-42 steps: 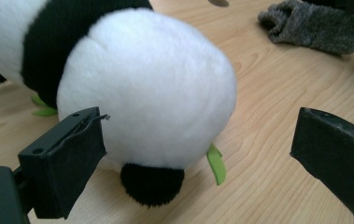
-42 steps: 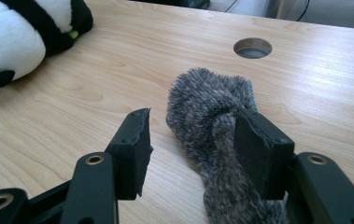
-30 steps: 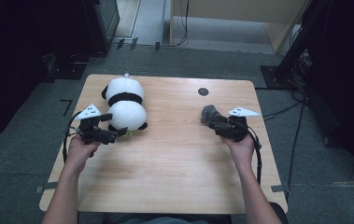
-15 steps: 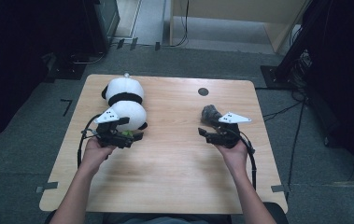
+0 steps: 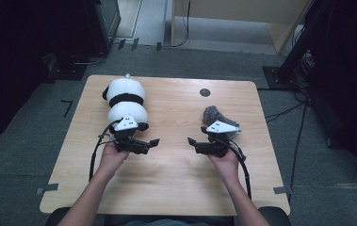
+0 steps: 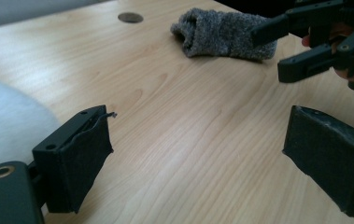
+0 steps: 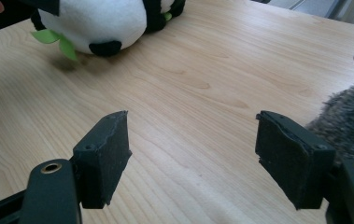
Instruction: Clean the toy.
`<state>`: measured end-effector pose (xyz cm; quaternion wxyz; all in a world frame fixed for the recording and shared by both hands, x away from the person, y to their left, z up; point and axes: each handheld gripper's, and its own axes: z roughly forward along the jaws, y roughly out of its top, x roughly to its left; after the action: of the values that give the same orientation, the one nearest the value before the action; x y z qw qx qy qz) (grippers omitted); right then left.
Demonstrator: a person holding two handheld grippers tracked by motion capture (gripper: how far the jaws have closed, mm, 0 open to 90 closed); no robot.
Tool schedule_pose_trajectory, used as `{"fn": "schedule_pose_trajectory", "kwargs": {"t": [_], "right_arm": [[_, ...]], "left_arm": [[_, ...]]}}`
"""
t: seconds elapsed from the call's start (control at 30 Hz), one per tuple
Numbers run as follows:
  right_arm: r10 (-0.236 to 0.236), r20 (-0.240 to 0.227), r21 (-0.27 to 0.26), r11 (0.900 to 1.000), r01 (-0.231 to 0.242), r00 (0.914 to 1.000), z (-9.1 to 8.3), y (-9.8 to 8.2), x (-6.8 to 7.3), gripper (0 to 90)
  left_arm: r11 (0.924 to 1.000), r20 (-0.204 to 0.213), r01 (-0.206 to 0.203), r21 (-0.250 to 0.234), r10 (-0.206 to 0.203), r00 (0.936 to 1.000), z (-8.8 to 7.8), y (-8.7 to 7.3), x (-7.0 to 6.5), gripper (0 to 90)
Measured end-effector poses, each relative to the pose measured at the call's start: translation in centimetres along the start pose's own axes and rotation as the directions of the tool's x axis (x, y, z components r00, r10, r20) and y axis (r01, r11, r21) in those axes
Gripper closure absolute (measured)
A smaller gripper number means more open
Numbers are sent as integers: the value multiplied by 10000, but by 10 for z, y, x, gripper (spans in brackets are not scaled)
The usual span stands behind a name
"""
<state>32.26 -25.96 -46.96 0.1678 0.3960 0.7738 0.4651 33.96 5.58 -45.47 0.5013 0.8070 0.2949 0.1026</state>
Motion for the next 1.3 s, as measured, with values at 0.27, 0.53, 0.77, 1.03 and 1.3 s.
{"fn": "schedule_pose_trajectory", "kwargs": {"t": [0.27, 0.53, 0.77, 1.03, 1.3], "right_arm": [[-59, -206, 357, 9993, 67, 9998, 8, -7, 11, 265], [-5, -310, 752, 9972, 28, 9995, 16, -23, 23, 267], [-213, -24, 1176, 9928, 214, 9998, 27, -33, 25, 270], [-331, 193, 1596, 9867, 296, 9993, 37, -37, 26, 270], [-519, 349, 1742, 9837, 451, 9980, 42, -40, 27, 265]], "left_arm": [[9974, 149, -245, 684, 235, 9996, 23, -12, -15, 165], [9836, 73, -838, 1596, 837, 9965, 41, -27, -19, 169], [9768, -133, -846, 1965, 889, 9960, 48, -35, -15, 169], [9698, -250, -425, 2401, 499, 9984, 50, -43, -6, 171], [9651, -255, -454, 2579, 538, 9982, 51, -45, -5, 171]]}}
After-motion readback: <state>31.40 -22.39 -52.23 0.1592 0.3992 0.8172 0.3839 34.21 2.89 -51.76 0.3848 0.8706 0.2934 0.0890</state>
